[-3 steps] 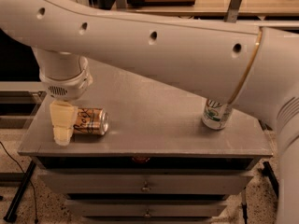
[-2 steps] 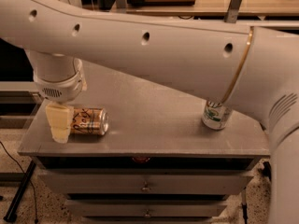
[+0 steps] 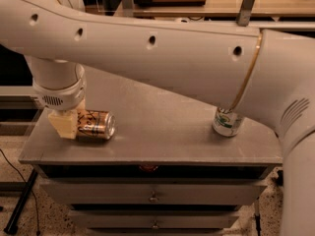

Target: Place orange can upright

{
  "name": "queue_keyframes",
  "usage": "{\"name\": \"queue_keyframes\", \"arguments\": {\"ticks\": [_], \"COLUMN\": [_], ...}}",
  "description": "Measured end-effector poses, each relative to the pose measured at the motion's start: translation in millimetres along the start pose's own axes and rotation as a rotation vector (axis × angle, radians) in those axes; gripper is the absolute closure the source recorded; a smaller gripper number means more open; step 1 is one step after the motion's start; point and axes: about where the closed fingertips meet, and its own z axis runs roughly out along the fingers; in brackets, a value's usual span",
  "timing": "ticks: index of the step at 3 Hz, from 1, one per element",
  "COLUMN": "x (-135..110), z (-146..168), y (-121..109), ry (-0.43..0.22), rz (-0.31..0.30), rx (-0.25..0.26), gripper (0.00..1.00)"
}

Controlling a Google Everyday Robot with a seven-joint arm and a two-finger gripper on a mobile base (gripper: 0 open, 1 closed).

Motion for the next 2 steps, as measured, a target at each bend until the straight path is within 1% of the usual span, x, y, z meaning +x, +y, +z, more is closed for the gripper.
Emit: {"name": "queue_keyframes", "arguments": {"ticks": [1,2], "x": [-1.0,-8.6], "z": [-1.4,-18.4], "y": [-0.6,-7.7], "ry": [-0.015,-0.086], "rz": [-0.015,-0.062], "rx": [-0.007,-0.003], "gripper": [0.87,1.0]}}
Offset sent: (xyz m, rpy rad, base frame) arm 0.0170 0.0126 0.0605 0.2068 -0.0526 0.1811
